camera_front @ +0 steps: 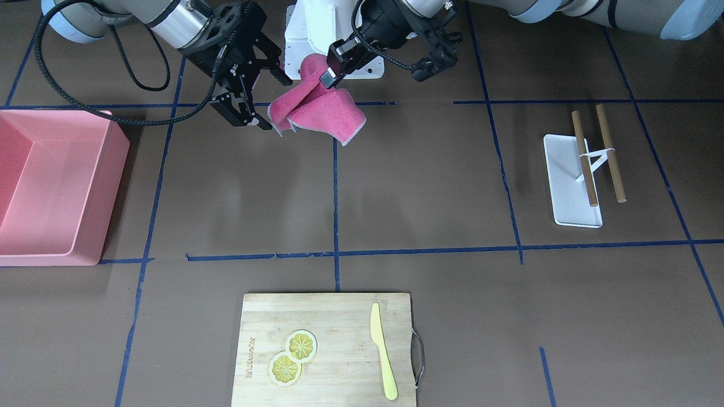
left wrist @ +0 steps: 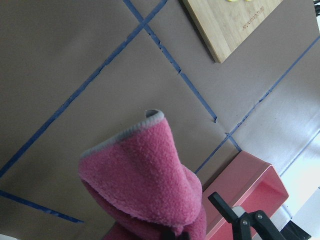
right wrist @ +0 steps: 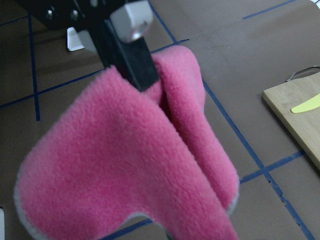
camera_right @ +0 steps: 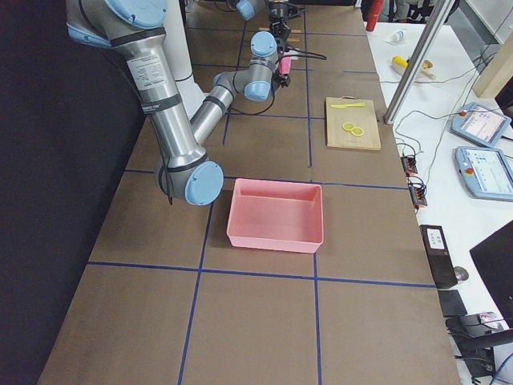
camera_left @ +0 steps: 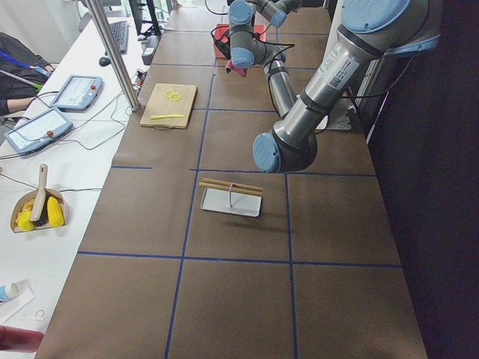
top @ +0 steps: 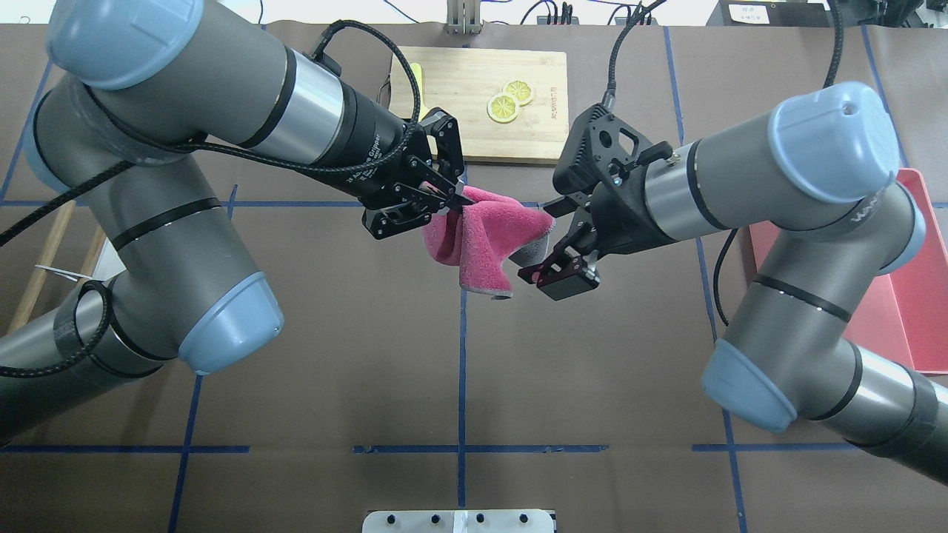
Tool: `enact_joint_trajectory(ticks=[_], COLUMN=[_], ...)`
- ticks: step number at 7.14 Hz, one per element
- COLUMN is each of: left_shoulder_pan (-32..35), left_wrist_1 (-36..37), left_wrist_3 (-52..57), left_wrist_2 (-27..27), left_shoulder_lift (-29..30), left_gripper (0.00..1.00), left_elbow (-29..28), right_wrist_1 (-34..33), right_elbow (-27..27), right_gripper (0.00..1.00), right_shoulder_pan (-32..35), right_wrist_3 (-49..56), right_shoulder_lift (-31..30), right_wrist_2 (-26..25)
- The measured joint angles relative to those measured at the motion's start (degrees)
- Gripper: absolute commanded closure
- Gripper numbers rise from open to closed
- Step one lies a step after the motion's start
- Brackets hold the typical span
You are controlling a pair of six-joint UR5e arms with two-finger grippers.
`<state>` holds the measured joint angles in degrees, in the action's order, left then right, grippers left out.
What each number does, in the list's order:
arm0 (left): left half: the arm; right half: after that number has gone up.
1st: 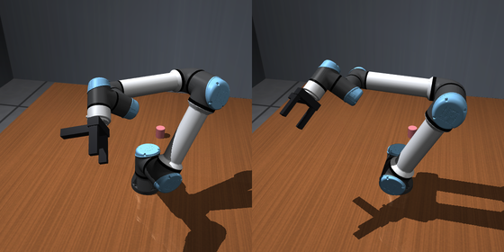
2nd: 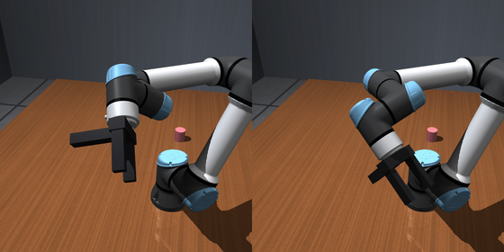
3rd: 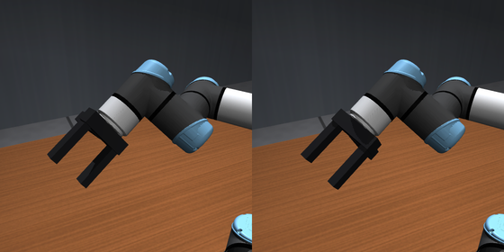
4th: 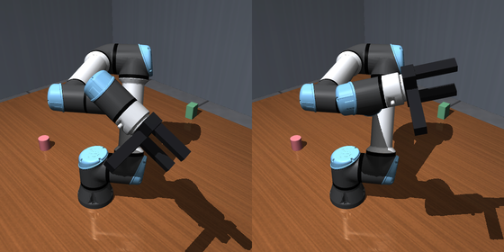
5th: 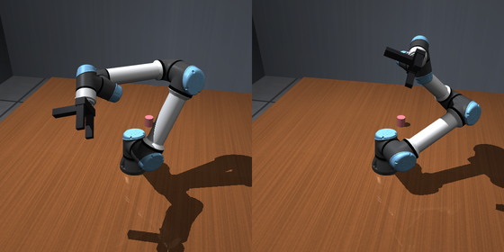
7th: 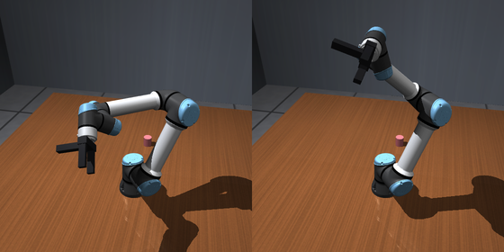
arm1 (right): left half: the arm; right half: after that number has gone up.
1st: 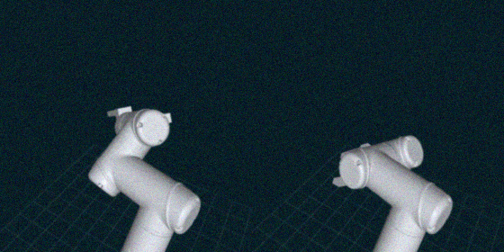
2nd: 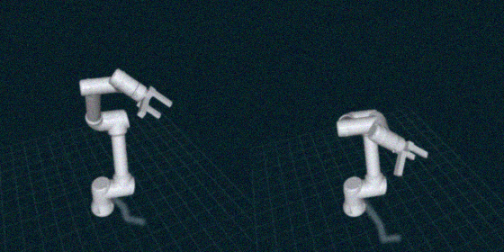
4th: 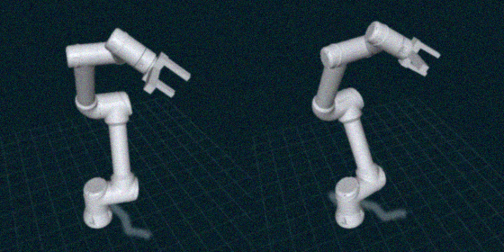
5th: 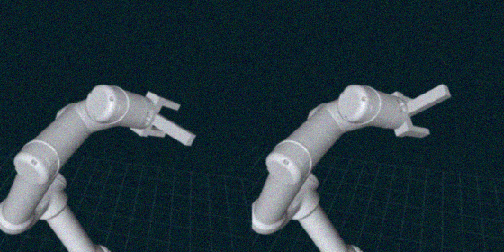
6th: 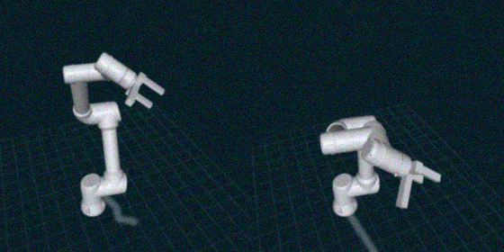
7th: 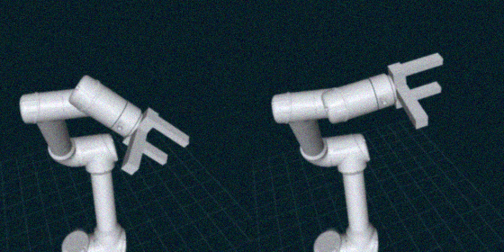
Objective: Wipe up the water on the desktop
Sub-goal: 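Grasp the hanging towel with the right gripper beside the left gripper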
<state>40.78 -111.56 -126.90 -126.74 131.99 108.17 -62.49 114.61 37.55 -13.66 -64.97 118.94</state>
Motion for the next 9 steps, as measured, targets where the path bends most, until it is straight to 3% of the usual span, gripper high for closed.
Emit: enact_joint_trajectory(ticks=[1,2,3,4,7,9], left_shoulder_pan=[-0.28,-0.49,-0.57,-0.59,-0.61,-0.62], left_wrist_1=[-0.1,-0.16,-0.23,-0.28,-0.32,-0.34], left_wrist_3=[-0.15,-0.35,-0.59,-0.73,-0.72,-0.72], left_wrist_2=[0.0,0.0,0.0,0.0,0.0,0.0], left_shoulder_lift=[0.29,0.41,0.43,0.44,0.38,0.37], left_gripper=[1.0,1.0,1.0,1.0,1.0,0.9], left_elbow=[-0.32,-0.41,-0.41,-0.42,-0.34,-0.3], right_wrist_1=[0.0,-0.02,-0.15,-0.22,-0.33,-0.42], right_elbow=[-0.01,-0.05,-0.13,-0.17,0.2,0.25], right_gripper=[0.02,0.24,0.87,1.0,1.0,1.0], right_shoulder_pan=[-1.39,-2.25,-2.53,-2.53,-2.51,-2.55], right_wrist_3=[-0.88,-1.46,-1.71,-1.81,-2.36,-2.49], right_shoulder_lift=[0.85,1.33,1.49,1.35,0.78,0.8], right_wrist_2=[-2.03,-3.34,-3.69,-3.61,-3.4,-3.37])
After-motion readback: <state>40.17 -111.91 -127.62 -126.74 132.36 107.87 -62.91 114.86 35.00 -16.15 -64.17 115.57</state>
